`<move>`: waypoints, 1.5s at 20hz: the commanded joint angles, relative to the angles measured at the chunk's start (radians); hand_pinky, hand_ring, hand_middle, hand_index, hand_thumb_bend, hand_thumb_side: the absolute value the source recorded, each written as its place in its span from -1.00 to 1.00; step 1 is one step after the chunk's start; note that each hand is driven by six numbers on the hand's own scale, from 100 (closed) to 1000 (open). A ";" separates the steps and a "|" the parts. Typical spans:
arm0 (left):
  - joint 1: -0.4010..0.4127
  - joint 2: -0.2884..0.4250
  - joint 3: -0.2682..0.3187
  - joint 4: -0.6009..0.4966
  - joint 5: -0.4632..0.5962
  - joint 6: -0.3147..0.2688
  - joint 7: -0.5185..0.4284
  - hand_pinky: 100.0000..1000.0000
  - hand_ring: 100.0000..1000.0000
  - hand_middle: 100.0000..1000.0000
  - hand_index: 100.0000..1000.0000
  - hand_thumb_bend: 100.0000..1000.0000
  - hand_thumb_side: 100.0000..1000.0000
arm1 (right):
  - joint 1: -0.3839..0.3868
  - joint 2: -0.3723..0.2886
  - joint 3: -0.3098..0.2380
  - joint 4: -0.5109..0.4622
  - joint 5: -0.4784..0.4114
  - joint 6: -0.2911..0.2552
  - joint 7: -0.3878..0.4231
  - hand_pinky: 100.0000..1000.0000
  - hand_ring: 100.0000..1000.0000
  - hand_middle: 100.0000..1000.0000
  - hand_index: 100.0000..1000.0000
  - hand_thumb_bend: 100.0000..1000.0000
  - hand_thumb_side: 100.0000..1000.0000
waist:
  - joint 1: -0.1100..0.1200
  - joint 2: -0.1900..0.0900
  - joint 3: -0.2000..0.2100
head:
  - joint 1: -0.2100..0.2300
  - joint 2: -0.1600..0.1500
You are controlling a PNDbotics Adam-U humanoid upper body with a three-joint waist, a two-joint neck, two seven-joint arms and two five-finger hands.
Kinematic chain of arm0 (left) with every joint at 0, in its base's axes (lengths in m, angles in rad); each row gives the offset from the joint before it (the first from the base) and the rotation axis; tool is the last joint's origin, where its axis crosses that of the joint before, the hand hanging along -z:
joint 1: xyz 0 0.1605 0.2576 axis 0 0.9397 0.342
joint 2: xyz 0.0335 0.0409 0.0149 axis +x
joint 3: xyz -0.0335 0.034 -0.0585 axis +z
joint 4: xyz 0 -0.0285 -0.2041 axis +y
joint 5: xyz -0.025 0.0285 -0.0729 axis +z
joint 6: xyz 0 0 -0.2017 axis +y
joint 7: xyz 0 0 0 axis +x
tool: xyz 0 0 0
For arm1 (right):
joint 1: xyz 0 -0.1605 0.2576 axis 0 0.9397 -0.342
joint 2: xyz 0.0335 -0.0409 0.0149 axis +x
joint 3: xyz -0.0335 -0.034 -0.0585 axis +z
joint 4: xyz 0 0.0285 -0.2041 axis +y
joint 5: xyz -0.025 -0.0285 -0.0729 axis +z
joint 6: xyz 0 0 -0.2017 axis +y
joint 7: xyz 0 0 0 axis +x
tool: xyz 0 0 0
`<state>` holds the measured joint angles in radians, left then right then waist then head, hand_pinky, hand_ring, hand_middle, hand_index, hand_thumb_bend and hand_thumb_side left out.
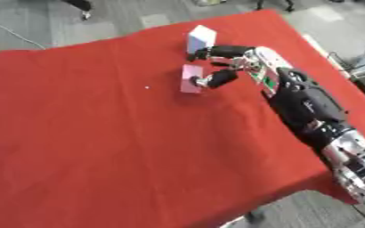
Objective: Pick up the objects with one hand, pass them to the other hand, and then place them into the box on the other side of the table.
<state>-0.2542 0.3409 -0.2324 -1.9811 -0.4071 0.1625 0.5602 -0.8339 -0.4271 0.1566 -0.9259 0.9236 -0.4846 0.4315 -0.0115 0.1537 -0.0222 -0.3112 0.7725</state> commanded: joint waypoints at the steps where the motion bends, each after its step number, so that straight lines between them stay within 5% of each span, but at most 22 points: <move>1: -0.006 0.003 -0.004 -0.019 -0.005 0.005 -0.001 0.46 0.16 0.16 0.42 0.51 0.14 | -0.011 -0.012 -0.001 -0.025 0.030 -0.008 -0.005 0.82 0.82 0.63 0.96 -0.88 0.32 | 0.002 0.003 -0.002 | -0.005 -0.002; 6: -0.002 -0.003 -0.005 -0.019 -0.007 0.014 0.000 0.45 0.15 0.16 0.42 0.50 0.15 | -0.004 -0.003 -0.020 -0.039 0.049 0.001 -0.179 0.66 0.48 -0.28 0.52 -1.00 -0.48 | 0.002 0.003 -0.003 | -0.006 -0.002; 11: 0.019 -0.014 0.002 -0.005 -0.018 0.059 0.021 0.44 0.12 0.12 0.38 0.32 0.04 | 0.010 0.003 -0.040 -0.122 -0.065 0.063 -0.405 0.52 0.31 -0.61 0.30 -1.00 -0.68 | -0.001 0.000 -0.008 | 0.018 -0.002; 15: 0.051 -0.023 0.002 0.102 -0.047 0.103 0.078 0.44 0.12 0.11 0.34 0.31 -0.01 | 0.043 0.032 -0.039 -0.356 -0.352 0.214 -0.454 0.47 0.28 -0.65 0.28 -1.00 -0.38 | -0.004 -0.003 -0.021 | 0.110 -0.002; 21: -0.032 0.033 -0.081 0.267 -0.090 0.110 0.122 0.50 0.32 0.27 0.45 0.43 -0.11 | 0.117 0.204 0.057 -0.754 -0.905 0.527 -0.343 0.42 0.24 -0.62 0.30 -1.00 0.27 | -0.013 -0.017 -0.048 | 0.257 -0.002; 25: -0.134 0.064 -0.176 0.273 -0.189 0.106 0.062 0.54 0.42 0.40 0.53 0.67 -0.18 | 0.165 0.320 0.135 -0.824 -1.046 0.673 -0.295 0.40 0.22 -0.62 0.30 -1.00 0.36 | -0.023 -0.022 -0.060 | 0.309 -0.002; 30: -0.204 0.038 -0.249 0.175 -0.324 0.080 -0.006 0.57 0.46 0.44 0.56 0.76 -0.28 | 0.182 0.344 0.198 -0.841 -1.104 0.762 -0.263 0.40 0.22 -0.62 0.31 -1.00 0.40 | -0.036 -0.020 -0.060 | 0.336 -0.002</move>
<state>-0.4414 0.3756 -0.4705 -1.7673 -0.6999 0.2473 0.5680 -0.6410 -0.0865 0.3467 -1.7394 -0.1605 0.2584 0.1621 -0.0354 0.1524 -0.0818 0.0164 0.7724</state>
